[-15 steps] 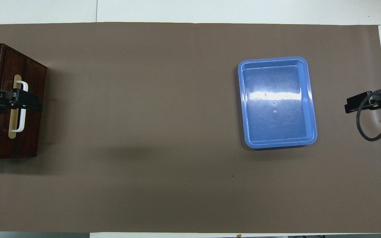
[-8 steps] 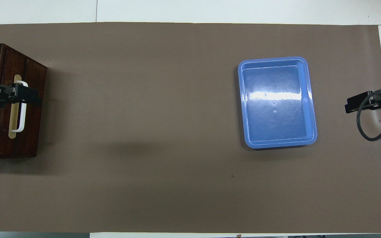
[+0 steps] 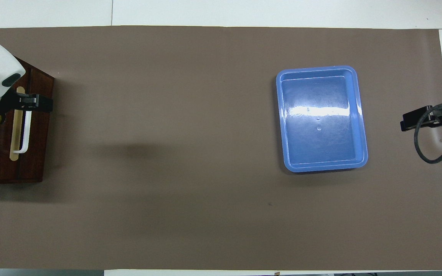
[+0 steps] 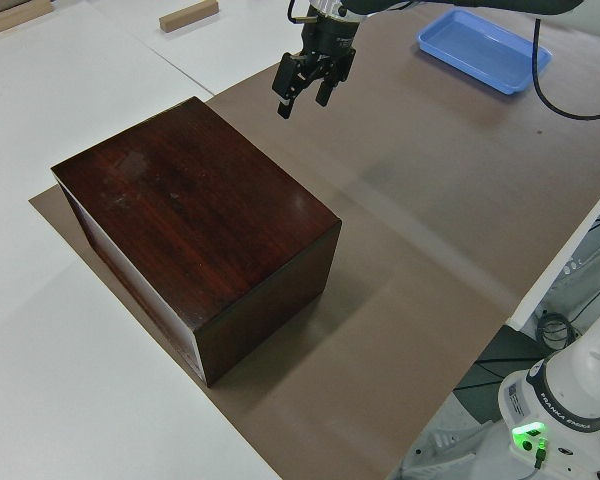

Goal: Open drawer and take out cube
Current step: 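Grasp the white drawer handle with the left gripper, then pull the drawer open toward the robot with the left gripper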

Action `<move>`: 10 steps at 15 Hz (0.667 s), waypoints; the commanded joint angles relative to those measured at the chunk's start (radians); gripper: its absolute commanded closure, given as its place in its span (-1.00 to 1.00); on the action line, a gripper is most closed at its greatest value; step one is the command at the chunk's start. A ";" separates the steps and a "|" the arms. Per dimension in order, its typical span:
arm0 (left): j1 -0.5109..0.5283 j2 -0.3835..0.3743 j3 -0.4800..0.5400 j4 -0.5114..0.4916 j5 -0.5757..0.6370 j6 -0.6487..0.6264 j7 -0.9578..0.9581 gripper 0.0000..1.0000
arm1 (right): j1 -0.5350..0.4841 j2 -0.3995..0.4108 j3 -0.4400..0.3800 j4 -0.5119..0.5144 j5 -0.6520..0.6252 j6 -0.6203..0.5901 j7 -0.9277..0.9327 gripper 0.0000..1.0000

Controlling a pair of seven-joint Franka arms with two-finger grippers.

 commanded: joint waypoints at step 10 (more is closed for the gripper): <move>0.060 0.021 0.000 -0.233 0.151 0.302 0.005 -1.00 | -0.013 -0.013 0.015 0.000 -0.018 -0.001 0.015 -1.00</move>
